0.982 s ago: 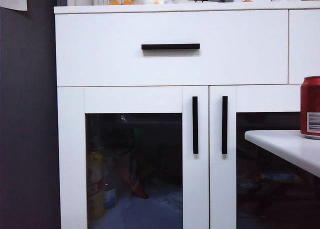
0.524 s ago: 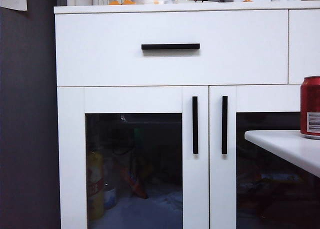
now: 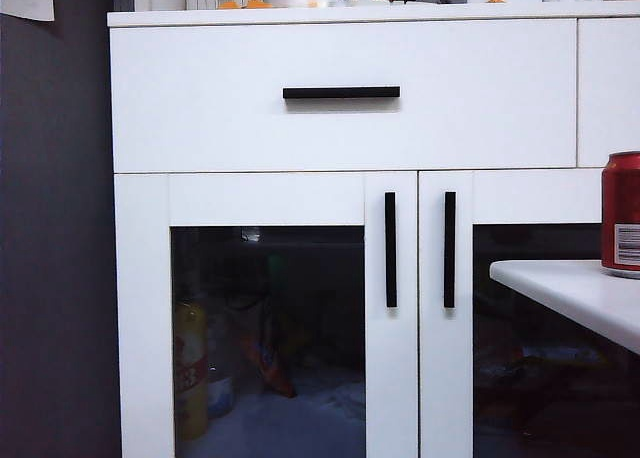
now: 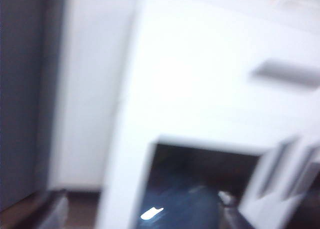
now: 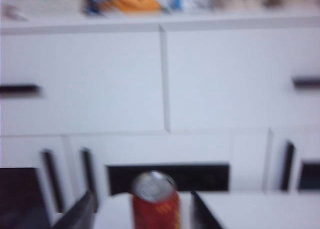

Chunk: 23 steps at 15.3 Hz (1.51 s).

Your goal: Open the left door of the white cabinet, pick up a can of beverage from the table on the right, place it inside the cabinet, and finally close the cabinet door.

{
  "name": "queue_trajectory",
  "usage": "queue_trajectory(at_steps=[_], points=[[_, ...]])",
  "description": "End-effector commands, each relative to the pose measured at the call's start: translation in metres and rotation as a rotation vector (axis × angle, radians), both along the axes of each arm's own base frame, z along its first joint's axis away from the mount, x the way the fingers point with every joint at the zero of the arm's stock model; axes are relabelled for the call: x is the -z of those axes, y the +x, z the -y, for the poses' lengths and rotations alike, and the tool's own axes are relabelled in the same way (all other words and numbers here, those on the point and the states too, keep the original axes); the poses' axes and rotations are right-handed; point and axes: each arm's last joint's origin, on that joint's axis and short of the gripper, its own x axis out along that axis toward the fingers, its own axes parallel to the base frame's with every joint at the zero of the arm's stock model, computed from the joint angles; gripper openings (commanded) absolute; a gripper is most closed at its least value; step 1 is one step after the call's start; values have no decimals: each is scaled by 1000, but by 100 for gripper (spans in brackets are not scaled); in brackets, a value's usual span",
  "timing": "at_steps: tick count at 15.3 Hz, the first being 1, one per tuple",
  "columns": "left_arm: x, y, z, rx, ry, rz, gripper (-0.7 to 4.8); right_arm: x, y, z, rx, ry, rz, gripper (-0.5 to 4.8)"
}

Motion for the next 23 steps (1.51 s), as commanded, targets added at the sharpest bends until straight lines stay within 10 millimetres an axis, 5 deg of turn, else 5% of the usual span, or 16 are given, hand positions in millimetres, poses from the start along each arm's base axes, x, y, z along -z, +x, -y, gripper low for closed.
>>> queue_trajectory(at_steps=[1, 6, 7, 10, 14, 17, 21, 23], points=[[-29, -9, 1, 42, -33, 66, 477, -29, -18, -1, -74, -33, 51, 343], [-77, -4, 6, 208, -1, 56, 476, -72, -15, -6, -223, -29, 46, 380], [-98, 7, 6, 233, -17, 33, 477, -101, -10, -9, -373, 55, 124, 412], [-120, 30, 16, 299, -48, 15, 479, -130, -6, -10, -382, 52, 117, 442], [-135, 71, 75, 344, -69, -55, 479, -179, -3, -10, -352, -11, -5, 442], [-125, 89, 122, 371, -39, -55, 479, -193, -1, -10, -345, -16, 35, 442], [-82, 122, 177, 396, -8, -115, 479, -189, 20, -11, -358, -2, -36, 441], [-48, 156, 223, 390, 51, -210, 479, -184, 47, -13, -351, 6, -100, 441]])
